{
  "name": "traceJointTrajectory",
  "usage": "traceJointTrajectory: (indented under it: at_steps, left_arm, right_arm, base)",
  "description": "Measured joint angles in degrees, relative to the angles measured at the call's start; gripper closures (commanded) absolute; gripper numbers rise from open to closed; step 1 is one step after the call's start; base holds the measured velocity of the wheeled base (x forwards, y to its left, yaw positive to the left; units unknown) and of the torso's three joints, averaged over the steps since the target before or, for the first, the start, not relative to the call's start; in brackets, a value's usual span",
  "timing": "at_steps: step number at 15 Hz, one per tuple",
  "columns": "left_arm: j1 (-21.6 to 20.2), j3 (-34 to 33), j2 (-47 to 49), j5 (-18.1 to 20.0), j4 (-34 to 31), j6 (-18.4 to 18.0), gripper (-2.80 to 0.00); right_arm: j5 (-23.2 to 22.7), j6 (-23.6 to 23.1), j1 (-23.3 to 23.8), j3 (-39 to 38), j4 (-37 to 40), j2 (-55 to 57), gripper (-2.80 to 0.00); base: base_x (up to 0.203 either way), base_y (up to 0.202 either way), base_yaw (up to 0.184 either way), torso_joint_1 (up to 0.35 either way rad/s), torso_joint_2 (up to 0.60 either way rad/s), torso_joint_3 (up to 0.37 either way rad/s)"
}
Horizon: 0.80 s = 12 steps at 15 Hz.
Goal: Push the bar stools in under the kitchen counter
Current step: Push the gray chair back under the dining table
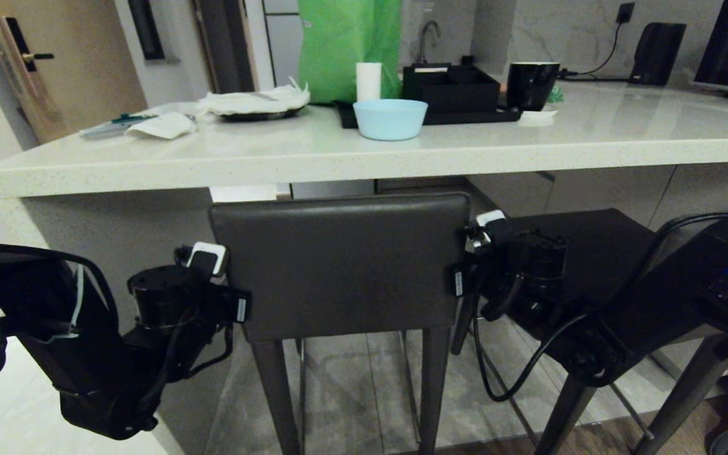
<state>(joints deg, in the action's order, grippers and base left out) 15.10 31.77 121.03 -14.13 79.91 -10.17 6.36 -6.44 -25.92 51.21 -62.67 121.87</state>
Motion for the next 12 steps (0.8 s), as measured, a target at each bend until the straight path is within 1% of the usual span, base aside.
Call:
traceJointTrajectory:
  at_steps: [3, 5, 7, 10, 12]
  left_arm:
    - [-1.8, -0.8, -0.2, -0.2, 0.4, 0.0, 0.00]
    - [-4.4, -1.0, -1.0, 1.2, 0.4, 0.0, 0.00]
    - [-6.1, -1.8, -2.3, 2.8, 0.5, 0.2, 0.00]
    - [-6.7, -3.5, -4.3, 3.0, 0.6, 0.9, 0.00]
    - [-6.6, -4.9, -6.3, 3.1, 0.6, 2.3, 0.00]
  right_arm:
    - [0.3, 0.0, 1.6, -0.4, -0.5, -0.7, 0.00]
    - [0.4, 0.1, 3.0, -1.1, -0.6, -1.8, 0.00]
    - [0.5, 0.1, 3.9, -2.1, -0.6, -3.4, 0.00]
    - [0.5, 0.1, 5.0, -3.5, -0.5, -5.7, 0.00]
    - [0.8, 0.0, 5.0, -5.7, -0.5, -7.9, 0.00]
  base:
    - [0.000, 0.000, 0.000, 0.000, 0.00, 0.000]
    - [0.000, 0.000, 0.000, 0.000, 0.00, 0.000]
    - [0.000, 0.000, 0.000, 0.000, 0.00, 0.000]
    - [0.000, 0.000, 0.000, 0.000, 0.00, 0.000]
    - [0.000, 0.000, 0.000, 0.000, 0.00, 0.000]
